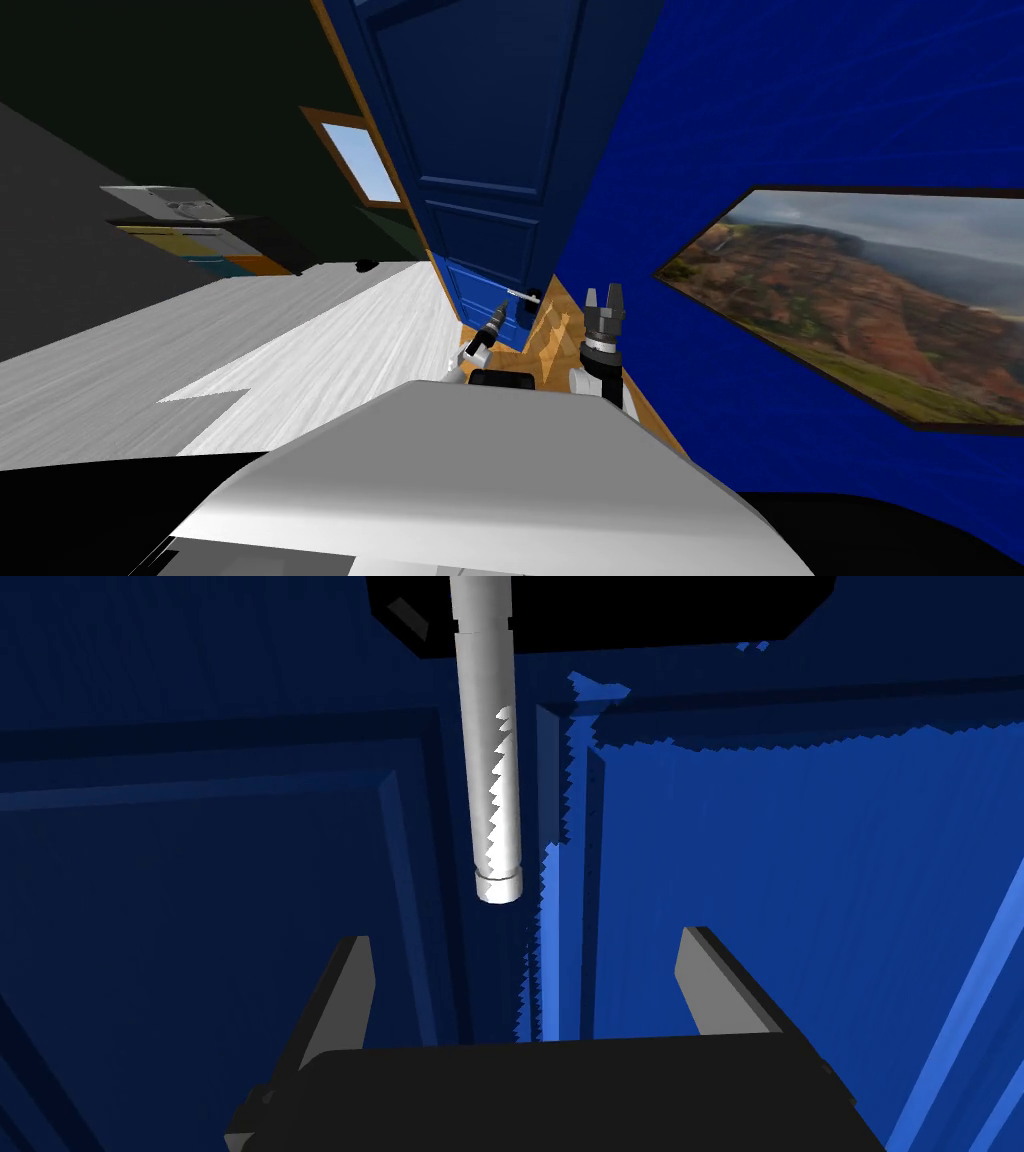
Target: Push the door open
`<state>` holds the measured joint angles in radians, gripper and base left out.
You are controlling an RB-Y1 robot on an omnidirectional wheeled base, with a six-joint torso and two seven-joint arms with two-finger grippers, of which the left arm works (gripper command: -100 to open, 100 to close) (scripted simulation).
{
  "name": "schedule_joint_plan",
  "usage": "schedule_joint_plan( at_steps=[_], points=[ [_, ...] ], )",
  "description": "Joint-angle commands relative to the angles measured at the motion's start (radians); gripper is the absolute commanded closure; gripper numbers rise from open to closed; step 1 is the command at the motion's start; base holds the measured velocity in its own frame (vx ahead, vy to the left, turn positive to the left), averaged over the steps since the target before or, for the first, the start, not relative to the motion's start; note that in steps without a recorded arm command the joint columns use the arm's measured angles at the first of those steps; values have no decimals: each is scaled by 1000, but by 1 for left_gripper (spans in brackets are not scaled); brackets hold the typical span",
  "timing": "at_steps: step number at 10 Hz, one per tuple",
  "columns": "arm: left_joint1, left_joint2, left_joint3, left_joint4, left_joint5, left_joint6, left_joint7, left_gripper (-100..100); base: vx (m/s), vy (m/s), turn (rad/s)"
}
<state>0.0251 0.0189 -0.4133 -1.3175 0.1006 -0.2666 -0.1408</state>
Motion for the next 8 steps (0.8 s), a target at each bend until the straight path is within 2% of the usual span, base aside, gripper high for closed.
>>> schedule_joint_plan(
  at_steps=[1, 2, 5, 6, 7, 8],
  points=[
    [8, -3, -28, -9, 4, 0, 0, -100, -21, -47, 194],
    [13, -7, -44, -14, 6, 0, -2, -100, -16, -49, 162],
    [31, -30, -112, -31, 14, 2, -9, -100, -48, -73, 262],
    [27, -25, -99, -17, 12, -10, -8, -100, -33, -33, 43],
    [20, 2, -96, -13, 12, -5, -7, -100, 125, -67, -21],
    [17, 7, -94, -11, 12, -4, -8, -100, 181, -67, 10]
  ],
)
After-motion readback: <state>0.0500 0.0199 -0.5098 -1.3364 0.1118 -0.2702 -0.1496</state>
